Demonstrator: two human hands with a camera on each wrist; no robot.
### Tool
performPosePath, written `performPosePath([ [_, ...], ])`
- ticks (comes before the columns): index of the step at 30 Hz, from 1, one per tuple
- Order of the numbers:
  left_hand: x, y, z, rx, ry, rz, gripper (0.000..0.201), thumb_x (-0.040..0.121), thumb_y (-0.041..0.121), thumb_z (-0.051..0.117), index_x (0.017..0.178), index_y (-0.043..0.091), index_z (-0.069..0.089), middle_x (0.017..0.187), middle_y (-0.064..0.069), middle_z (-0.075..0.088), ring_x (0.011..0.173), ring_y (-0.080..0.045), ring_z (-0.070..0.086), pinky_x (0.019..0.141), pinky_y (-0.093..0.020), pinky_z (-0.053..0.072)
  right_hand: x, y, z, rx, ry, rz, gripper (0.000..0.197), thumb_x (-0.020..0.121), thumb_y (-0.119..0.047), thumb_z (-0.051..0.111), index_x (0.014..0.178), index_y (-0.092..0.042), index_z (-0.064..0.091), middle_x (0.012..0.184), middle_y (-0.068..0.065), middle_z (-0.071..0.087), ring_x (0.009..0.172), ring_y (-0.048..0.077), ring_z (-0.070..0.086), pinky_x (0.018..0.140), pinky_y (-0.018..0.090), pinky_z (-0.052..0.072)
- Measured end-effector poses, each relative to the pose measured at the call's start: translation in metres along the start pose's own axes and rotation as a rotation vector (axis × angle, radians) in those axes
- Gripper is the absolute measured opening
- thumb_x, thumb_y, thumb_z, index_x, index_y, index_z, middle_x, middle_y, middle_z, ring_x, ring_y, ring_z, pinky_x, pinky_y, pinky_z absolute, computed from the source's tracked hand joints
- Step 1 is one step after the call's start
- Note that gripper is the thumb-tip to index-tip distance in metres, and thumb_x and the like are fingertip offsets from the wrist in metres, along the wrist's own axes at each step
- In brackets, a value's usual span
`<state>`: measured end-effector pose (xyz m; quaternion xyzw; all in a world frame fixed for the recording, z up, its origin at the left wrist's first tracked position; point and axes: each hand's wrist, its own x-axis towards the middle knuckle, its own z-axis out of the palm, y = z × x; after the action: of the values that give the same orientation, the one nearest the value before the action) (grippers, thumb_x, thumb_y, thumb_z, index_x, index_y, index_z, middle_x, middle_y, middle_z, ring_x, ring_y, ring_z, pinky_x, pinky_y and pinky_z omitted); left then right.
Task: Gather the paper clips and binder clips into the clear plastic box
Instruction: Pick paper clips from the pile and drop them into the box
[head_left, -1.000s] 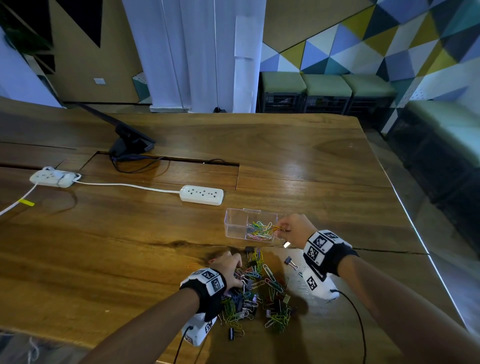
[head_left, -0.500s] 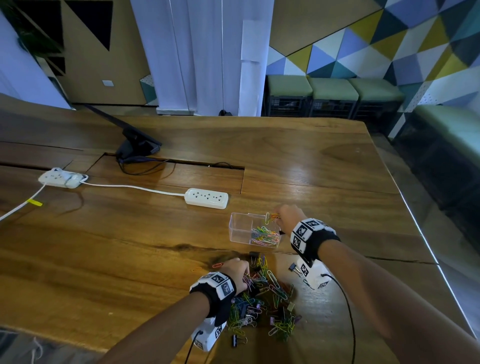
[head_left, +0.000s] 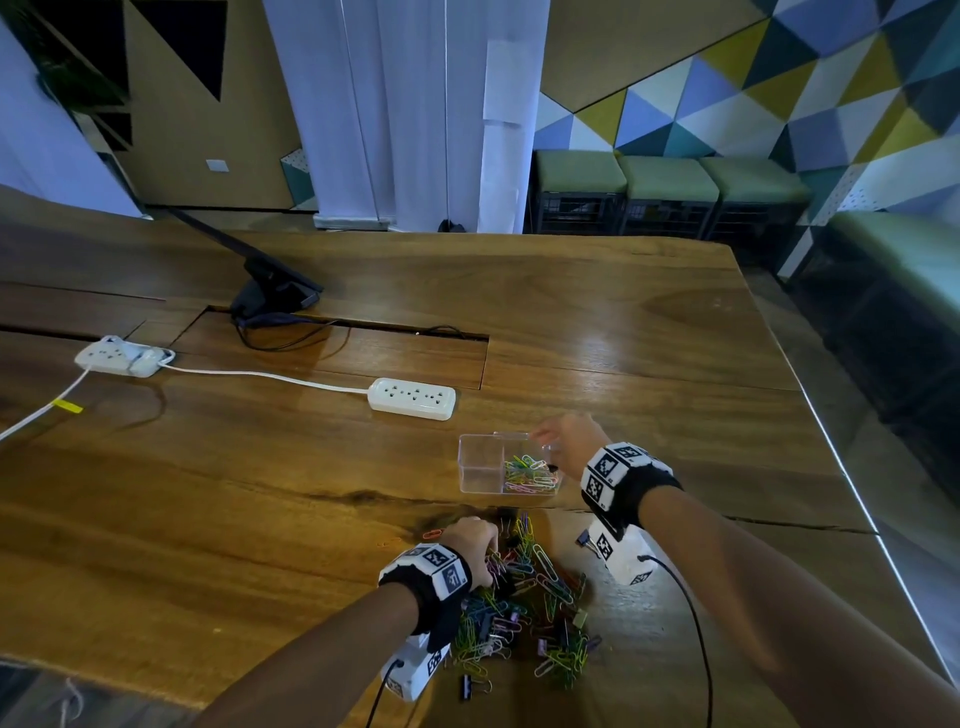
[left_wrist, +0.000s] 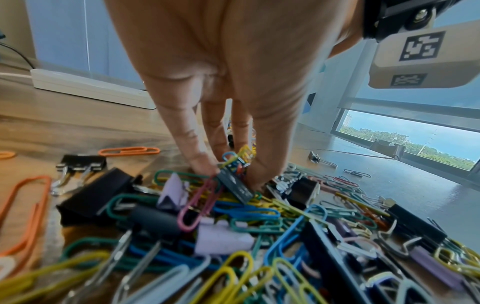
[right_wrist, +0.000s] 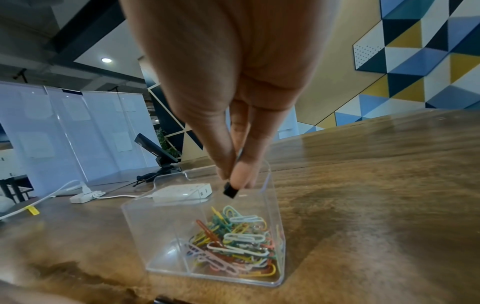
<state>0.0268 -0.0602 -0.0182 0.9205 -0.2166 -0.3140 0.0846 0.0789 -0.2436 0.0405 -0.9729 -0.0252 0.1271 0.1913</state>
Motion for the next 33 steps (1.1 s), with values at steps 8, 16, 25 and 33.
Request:
performPosePath([
  [8,-0.002,0.000,-0.003,-0.008,-0.020,0.005,0.038,0.080,0.015,0.068,0.114,0.008,0.054,0.122,-0.011,0.051,0.110,-0.029,0.053,0.087,-0.036,0.045,-0.008,0.004,-0.001,0.083,0.031,-0.030,0.041,0.085,0.004,0.056,0.120,-0.018,0.059,0.119,-0.001,0.064,0.103,0.006,0.060,0.090,0.016,0.047],
  [16,-0.001,0.001,-0.004,0.038,-0.021,0.019,0.037,0.080,0.016,0.068,0.113,0.008,0.054,0.121,-0.011,0.052,0.110,-0.028,0.052,0.086,-0.036,0.045,-0.013,0.020,0.003,0.153,0.111,0.065,0.028,0.084,0.001,0.057,0.103,-0.017,0.064,0.095,0.000,0.067,0.074,0.005,0.057,0.073,0.014,0.050],
  [25,0.000,-0.002,-0.003,0.012,-0.011,0.017,0.035,0.079,0.014,0.068,0.112,0.008,0.055,0.120,-0.010,0.055,0.109,-0.027,0.053,0.084,-0.035,0.045,-0.003,0.012,-0.004,0.268,0.156,0.123,0.026,0.080,0.003,0.061,0.078,-0.023,0.063,0.075,-0.011,0.059,0.065,-0.004,0.052,0.054,0.004,0.040],
  [33,0.005,-0.004,-0.005,0.003,-0.006,0.032,0.028,0.080,0.014,0.067,0.106,0.011,0.059,0.113,-0.010,0.062,0.102,-0.027,0.058,0.082,-0.037,0.049,0.001,-0.005,0.001,0.272,0.144,0.023,0.017,0.081,0.000,0.063,0.085,-0.016,0.068,0.076,-0.011,0.060,0.071,0.001,0.055,0.066,0.006,0.048],
])
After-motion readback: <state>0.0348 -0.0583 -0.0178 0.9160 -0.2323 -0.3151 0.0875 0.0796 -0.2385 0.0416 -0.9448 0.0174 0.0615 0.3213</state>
